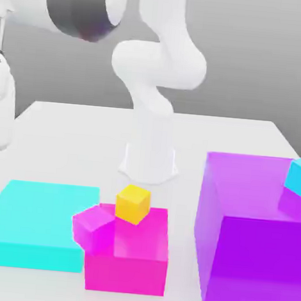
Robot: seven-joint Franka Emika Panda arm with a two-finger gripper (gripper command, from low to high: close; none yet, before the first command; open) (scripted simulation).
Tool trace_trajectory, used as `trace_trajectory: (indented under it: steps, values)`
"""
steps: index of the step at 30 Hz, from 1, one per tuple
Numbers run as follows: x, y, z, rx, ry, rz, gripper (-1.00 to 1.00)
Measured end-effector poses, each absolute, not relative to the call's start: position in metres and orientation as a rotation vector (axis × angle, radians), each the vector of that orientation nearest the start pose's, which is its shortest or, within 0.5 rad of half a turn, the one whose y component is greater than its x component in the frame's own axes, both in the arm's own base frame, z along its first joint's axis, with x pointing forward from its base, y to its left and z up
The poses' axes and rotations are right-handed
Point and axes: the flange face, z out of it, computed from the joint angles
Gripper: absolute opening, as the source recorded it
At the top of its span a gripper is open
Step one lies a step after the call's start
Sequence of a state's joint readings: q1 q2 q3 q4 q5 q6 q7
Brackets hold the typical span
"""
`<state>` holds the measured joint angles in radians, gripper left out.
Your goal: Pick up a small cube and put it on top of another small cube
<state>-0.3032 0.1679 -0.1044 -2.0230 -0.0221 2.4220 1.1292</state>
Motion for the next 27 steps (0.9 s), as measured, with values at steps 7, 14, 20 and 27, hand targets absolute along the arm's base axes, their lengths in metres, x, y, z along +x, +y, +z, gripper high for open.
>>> trace_trajectory:
  steps: [7,14,20,27]
  values:
    - [0.549,-0.305,0.271,-2.059,2.349,-0.132,0.0]
    - [0.532,-0.338,0.148,-1.939,2.472,-0.002,0.0]
    - [0.532,-0.338,0.138,-1.937,2.471,-0.002,-1.0]
    - [0.531,-0.324,0.207,-1.953,2.463,-0.002,-1.0]
